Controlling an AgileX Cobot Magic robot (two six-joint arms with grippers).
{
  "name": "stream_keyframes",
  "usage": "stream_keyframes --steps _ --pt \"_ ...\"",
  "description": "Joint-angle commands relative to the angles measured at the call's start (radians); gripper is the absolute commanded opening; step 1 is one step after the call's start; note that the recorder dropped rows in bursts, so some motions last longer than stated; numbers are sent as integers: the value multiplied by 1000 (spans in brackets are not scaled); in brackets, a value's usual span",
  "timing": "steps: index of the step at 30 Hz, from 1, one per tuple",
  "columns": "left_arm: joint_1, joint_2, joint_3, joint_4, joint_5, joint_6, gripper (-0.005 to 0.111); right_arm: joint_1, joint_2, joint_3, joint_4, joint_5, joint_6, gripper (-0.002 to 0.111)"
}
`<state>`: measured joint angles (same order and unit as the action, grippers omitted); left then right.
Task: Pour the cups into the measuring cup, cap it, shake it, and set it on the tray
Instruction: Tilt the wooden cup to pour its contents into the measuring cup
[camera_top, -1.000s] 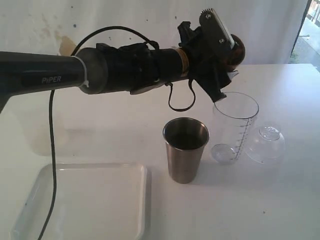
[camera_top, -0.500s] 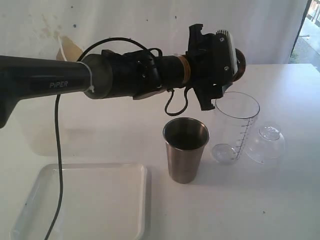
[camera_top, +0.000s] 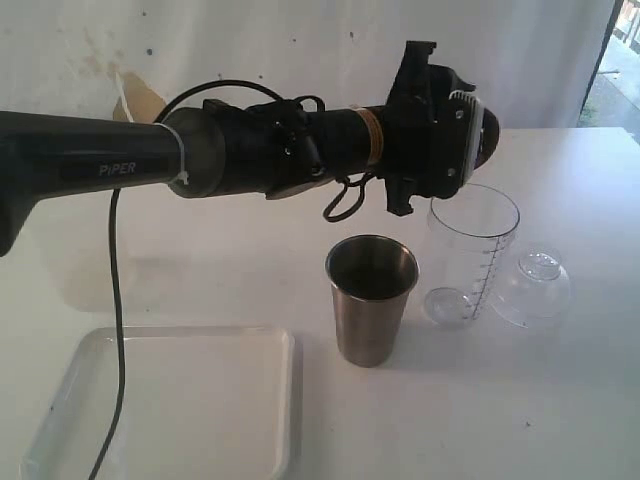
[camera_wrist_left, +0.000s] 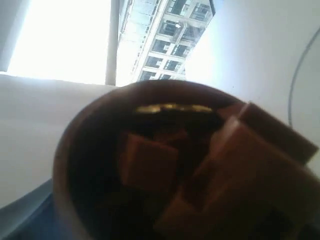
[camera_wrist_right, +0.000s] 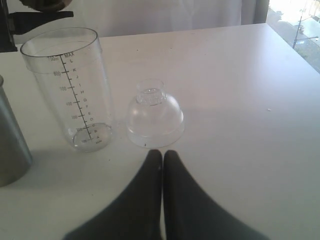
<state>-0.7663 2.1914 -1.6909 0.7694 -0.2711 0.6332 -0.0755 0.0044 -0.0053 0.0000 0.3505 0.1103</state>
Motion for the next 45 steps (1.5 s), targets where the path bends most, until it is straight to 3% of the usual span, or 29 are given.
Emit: stream_keyframes --steps 1,13,19,23,29,33,45 --pt "-3 -6 -7 -5 -27 79 0 -4 -4 5 0 0 0 0" --pt "-3 -6 -7 -5 -38 135 0 -4 -4 5 0 0 0 0" --pt "-3 -6 -7 -5 -133 135 0 -4 -4 5 0 0 0 0" --pt "-3 -6 -7 -5 -92 274 0 -4 -4 5 0 0 0 0" --pt "-10 -6 -7 0 -107 291 0 -4 -4 5 0 0 0 0" --pt "-26 -6 -7 2 -65 425 0 -4 -4 5 0 0 0 0" --pt "-31 -4 -7 0 11 501 0 -4 -4 5 0 0 0 0"
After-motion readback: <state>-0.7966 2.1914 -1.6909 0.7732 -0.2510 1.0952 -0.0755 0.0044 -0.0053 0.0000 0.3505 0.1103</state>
